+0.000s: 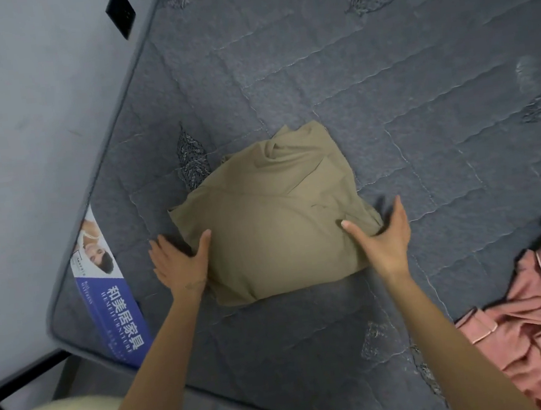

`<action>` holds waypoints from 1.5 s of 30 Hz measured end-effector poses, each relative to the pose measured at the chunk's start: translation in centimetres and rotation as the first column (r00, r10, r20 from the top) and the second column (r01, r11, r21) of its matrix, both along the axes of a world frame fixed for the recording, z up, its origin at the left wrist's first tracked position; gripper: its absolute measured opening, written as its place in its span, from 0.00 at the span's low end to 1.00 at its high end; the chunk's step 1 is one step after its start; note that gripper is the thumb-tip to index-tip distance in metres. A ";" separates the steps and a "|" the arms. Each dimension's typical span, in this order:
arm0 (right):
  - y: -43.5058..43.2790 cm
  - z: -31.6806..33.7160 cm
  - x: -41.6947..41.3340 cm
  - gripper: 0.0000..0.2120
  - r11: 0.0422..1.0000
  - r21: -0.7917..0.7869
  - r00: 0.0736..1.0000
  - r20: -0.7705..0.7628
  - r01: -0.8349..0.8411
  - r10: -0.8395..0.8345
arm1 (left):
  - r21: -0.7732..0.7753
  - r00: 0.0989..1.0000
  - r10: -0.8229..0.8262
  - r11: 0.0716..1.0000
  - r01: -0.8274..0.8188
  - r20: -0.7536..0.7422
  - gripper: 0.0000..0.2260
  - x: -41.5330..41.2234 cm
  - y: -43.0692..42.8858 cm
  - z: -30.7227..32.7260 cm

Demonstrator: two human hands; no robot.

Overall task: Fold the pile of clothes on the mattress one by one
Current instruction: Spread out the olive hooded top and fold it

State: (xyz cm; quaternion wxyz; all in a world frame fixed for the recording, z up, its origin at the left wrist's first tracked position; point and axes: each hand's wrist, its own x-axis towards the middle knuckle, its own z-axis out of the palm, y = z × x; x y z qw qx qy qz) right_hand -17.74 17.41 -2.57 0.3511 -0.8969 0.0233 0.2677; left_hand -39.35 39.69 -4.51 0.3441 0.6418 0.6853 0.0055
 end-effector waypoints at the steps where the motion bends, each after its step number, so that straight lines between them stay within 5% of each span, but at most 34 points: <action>1: 0.6 -0.4 1.4 0.53 0.996 -0.030 0.996 0.002 -0.087 0.087 | -0.058 0.998 -0.041 0.998 0.038 -0.053 0.42 -0.6 -0.7 -0.4; 5: 3.6 -2.1 3.8 0.43 0.895 -0.124 0.903 -0.093 -0.428 0.419 | -0.055 0.965 -0.257 0.966 0.254 -0.049 0.30 -0.8 -3.5 -1.1; 7: 4.4 -2.3 3.6 0.43 0.882 -0.084 0.884 -0.099 -0.464 0.456 | -0.051 0.973 -0.226 0.972 0.228 0.056 0.28 -0.1 -4.1 -1.0; 10: 4.3 -1.8 2.6 0.33 0.914 0.064 0.915 -0.014 -0.402 0.403 | -0.233 0.906 0.074 0.972 0.028 0.417 0.22 0.4 -4.2 -0.2; 12: 3.8 -1.2 1.5 0.25 0.932 0.204 0.947 -0.056 -0.300 0.317 | -0.362 0.831 0.255 0.930 -0.070 0.494 0.18 0.2 -4.4 0.6; 20: 4.3 2.2 -2.3 0.14 0.925 0.380 0.931 -0.330 -0.020 0.156 | -0.246 0.752 0.268 0.958 -0.145 0.602 0.15 -1.6 -2.2 4.8; 27: 7.0 6.2 -12.2 0.10 0.796 0.543 0.893 -0.451 0.268 0.007 | 0.033 0.809 0.024 0.998 -0.054 0.587 0.10 -7.8 6.3 10.0; 32: 10.3 6.9 -19.7 0.12 0.726 0.609 0.904 -0.425 0.319 -0.041 | 0.079 0.835 -0.131 0.991 0.104 0.534 0.12 -12.5 12.6 10.5; 39: 12.6 4.1 -28.3 0.09 0.744 0.523 0.885 -0.420 0.417 -0.201 | -0.050 0.890 -0.169 0.977 0.210 0.424 0.10 -18.5 17.7 6.1; 45: 12.6 1.0 -30.9 0.06 0.805 0.365 0.878 -0.296 0.468 -0.376 | -0.215 0.905 -0.193 0.933 0.289 0.380 0.18 -20.5 17.3 1.2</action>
